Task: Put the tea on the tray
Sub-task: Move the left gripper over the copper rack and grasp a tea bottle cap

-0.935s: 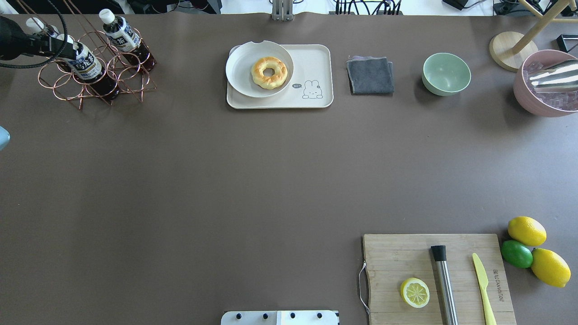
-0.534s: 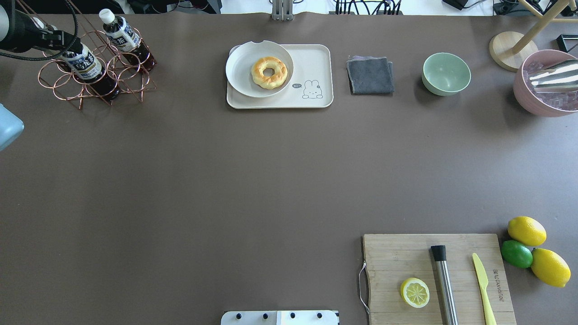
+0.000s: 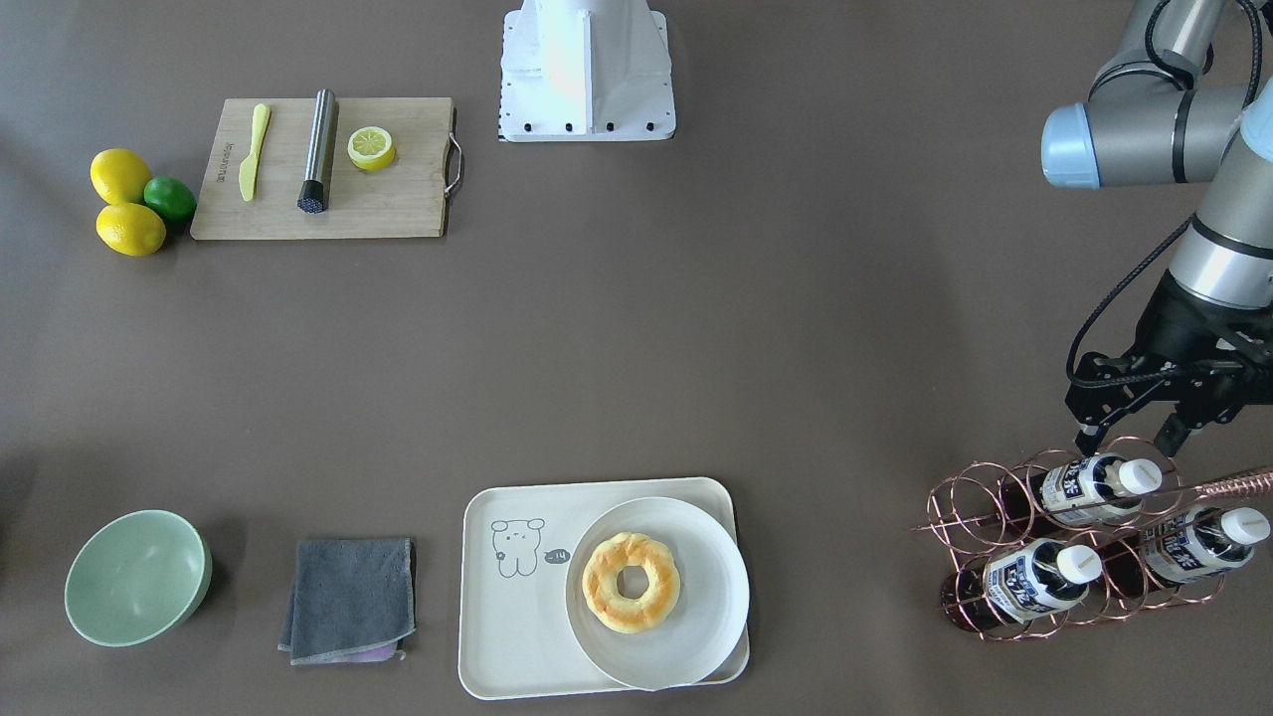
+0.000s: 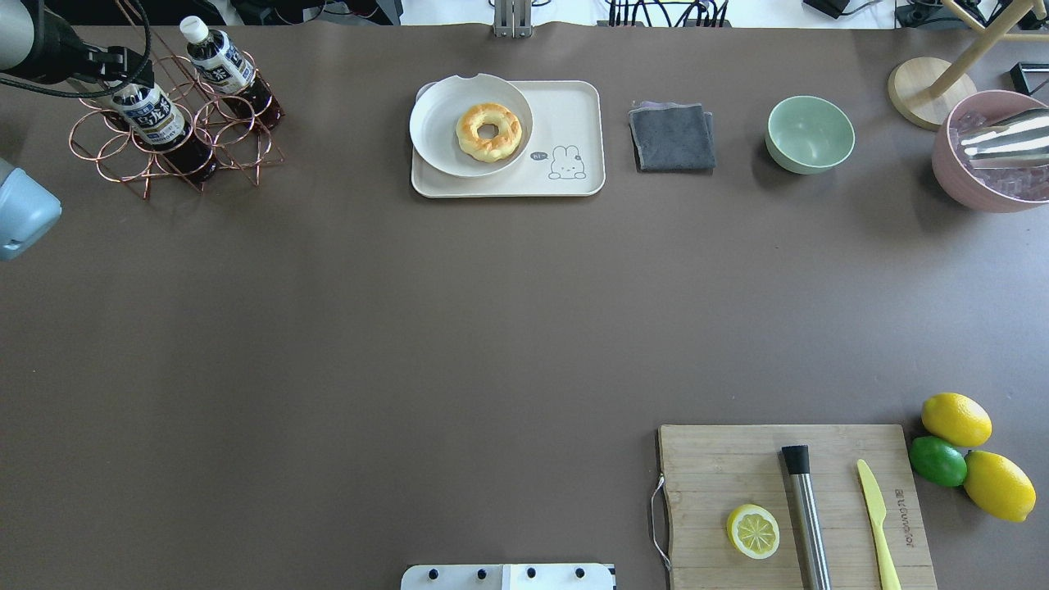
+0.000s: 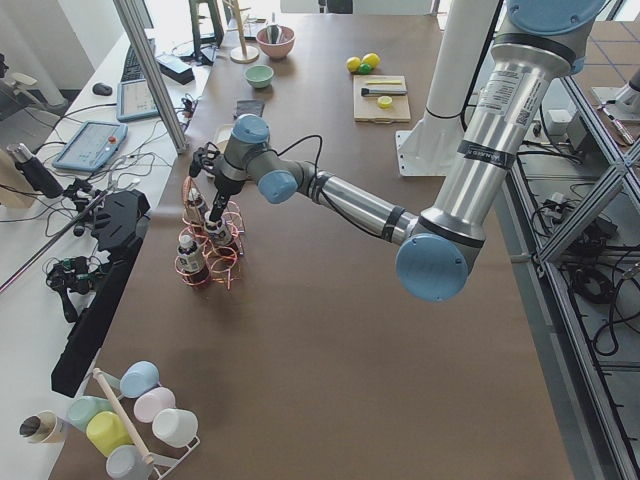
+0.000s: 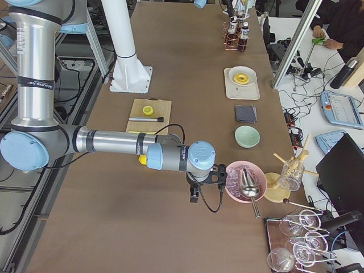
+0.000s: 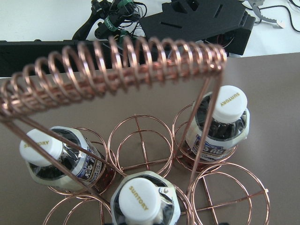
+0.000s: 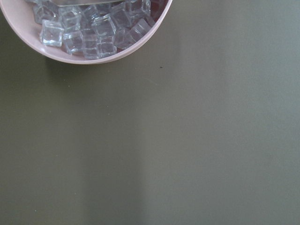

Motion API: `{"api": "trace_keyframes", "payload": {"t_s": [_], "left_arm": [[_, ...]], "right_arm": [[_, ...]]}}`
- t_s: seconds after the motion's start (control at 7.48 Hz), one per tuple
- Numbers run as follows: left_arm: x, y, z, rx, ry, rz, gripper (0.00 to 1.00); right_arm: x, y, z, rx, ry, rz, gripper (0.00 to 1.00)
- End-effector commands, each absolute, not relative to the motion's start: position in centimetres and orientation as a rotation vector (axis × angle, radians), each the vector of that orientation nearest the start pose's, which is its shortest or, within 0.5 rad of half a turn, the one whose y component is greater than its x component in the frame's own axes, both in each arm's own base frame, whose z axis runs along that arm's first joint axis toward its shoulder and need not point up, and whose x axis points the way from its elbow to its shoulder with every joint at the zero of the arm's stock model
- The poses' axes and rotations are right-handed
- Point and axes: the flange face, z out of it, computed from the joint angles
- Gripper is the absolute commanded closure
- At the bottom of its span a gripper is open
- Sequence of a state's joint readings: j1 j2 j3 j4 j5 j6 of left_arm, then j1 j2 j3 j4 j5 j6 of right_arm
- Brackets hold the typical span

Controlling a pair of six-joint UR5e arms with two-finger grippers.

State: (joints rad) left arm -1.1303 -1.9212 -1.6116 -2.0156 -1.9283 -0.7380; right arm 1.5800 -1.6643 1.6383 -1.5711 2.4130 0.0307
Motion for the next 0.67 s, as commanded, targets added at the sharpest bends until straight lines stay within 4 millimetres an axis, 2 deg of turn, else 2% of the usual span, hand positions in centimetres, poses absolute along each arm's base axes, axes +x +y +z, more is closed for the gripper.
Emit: {"api": "trace_keyframes", "payload": {"t_s": [0.0,0.27,0.4,0.53], "left_arm": [[18.6,-63.7,40.8,0.501,0.733,-0.132,0.26],[17.7,-64.1,41.3,0.517,0.711,-0.095,0.37],[17.5,-64.1,41.3,0.518,0.71,-0.098,0.46],[17.6,-64.1,41.4,0.514,0.71,-0.097,0.5]], "right_arm": [[6.3,-45.1,66.3,-0.029,-0.842,0.047,0.0],[6.3,-45.3,66.1,-0.025,-0.84,0.045,0.0],[6.3,-45.3,66.1,-0.025,-0.84,0.045,0.0],[6.3,-45.3,66.1,-0.026,-0.84,0.045,0.0]]}}
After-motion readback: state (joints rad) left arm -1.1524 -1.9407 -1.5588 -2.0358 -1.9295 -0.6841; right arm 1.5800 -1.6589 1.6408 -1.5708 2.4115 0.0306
